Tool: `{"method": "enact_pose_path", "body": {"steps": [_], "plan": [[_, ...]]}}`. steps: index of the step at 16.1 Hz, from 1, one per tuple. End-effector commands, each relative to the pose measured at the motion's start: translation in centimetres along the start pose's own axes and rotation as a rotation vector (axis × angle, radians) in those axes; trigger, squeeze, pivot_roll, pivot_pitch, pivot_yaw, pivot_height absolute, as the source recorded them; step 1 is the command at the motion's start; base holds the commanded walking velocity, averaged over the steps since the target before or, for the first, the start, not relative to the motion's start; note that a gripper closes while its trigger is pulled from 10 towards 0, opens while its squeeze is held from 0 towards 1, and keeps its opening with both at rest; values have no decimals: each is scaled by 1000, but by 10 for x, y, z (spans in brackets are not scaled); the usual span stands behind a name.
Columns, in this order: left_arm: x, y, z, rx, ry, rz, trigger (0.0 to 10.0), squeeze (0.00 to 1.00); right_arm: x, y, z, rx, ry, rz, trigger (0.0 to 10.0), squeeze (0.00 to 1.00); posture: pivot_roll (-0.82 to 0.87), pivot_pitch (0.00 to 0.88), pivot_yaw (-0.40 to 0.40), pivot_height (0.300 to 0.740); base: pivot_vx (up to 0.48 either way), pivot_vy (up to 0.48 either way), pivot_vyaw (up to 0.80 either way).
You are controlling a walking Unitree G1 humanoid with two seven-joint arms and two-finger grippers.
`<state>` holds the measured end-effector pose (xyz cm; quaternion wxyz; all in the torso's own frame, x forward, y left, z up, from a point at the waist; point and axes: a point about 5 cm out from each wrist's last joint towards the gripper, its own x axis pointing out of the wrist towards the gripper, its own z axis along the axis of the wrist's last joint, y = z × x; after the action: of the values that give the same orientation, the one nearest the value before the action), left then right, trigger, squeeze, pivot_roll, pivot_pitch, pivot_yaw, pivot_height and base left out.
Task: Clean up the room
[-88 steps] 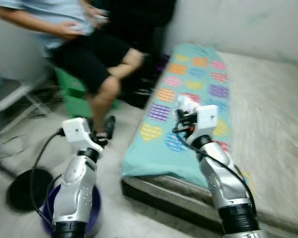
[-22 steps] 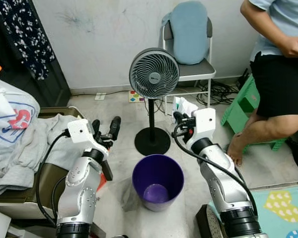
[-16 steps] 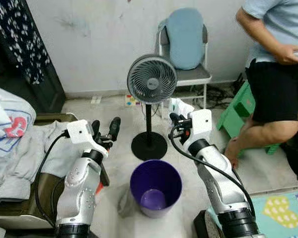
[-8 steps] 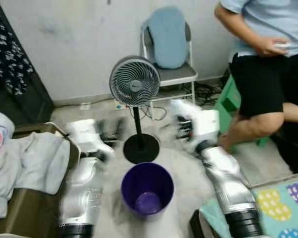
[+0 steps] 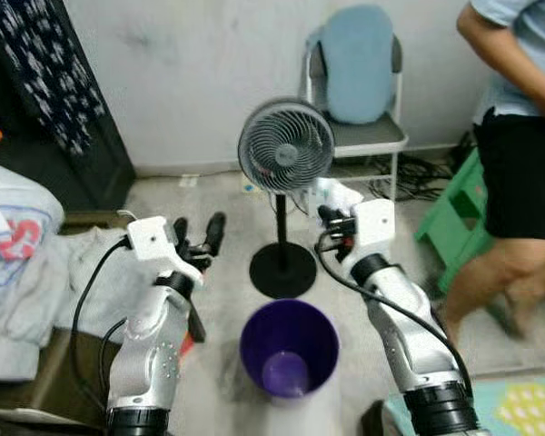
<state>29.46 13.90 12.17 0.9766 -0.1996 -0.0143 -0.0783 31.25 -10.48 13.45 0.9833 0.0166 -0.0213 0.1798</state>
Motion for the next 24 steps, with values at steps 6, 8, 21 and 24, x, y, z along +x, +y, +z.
{"method": "enact_pose_path", "body": {"steps": [6, 8, 21, 24], "plan": [[-19, 22, 4, 106, 35, 57, 10000, 0, 13, 19, -4, 31, -2, 31, 10000, 0, 62, 74, 64, 740, 0, 0, 0], [-22, 35, 3, 151, 61, 71, 10000, 0, 14, 34, -10, 45, 7, 40, 10000, 0, 84, 105, 68, 740, 0, 0, 800], [-68, 59, -10, 264, 370, -273, 10000, 0, 24, 23, -69, 11, 332, -158, 10000, 0, 111, 187, 77, 740, 0, 0, 106], [-75, 85, -1, 310, 380, -188, 10000, 0, 29, 19, -74, -45, 374, -213, 10000, 0, 130, 213, 79, 740, 0, 0, 0]]}}
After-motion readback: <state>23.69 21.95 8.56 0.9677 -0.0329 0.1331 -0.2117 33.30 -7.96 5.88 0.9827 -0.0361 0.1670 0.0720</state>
